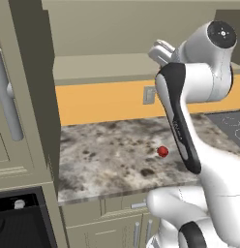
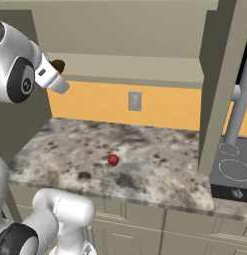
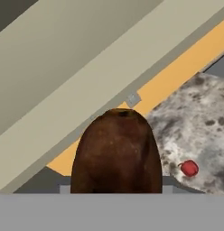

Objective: Pick the sweet potato, bell pepper from the counter and place them in the cabinet. Then close the cabinet.

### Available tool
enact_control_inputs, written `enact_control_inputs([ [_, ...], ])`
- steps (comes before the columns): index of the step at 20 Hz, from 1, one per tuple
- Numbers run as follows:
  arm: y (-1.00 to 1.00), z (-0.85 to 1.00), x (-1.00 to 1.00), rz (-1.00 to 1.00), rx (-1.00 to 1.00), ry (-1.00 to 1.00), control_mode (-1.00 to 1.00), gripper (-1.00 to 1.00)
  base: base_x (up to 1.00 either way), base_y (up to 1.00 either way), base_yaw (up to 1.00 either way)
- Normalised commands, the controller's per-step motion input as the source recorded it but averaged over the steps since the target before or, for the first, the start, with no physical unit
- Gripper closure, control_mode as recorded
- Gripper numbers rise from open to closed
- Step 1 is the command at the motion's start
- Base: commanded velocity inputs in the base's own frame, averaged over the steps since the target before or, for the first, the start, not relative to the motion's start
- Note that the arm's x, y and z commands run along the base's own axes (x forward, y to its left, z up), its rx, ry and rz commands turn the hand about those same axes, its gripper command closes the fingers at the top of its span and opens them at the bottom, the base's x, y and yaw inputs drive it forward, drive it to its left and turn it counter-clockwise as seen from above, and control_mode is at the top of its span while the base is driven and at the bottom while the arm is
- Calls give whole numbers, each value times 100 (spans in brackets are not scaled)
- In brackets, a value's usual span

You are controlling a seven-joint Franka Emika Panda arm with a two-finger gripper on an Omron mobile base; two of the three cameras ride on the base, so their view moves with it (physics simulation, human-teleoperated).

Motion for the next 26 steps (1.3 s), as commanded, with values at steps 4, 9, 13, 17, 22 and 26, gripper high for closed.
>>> enact_control_inputs([
  [4, 17, 29, 78, 0, -7, -6, -100, 100, 0, 0, 0],
  [9, 8, -1, 97, 1, -6, 0, -100, 100, 0, 0, 0],
  [13, 1, -2, 100, 3, 0, -4, -100, 100, 0, 0, 0],
  [17, 0, -13, 100, 3, 0, -6, -100, 100, 0, 0, 0],
  [22, 0, -36, 100, 4, 0, -7, -100, 100, 0, 0, 0],
  [26, 0, -38, 95, 2, 0, -9, -100, 100, 0, 0, 0],
])
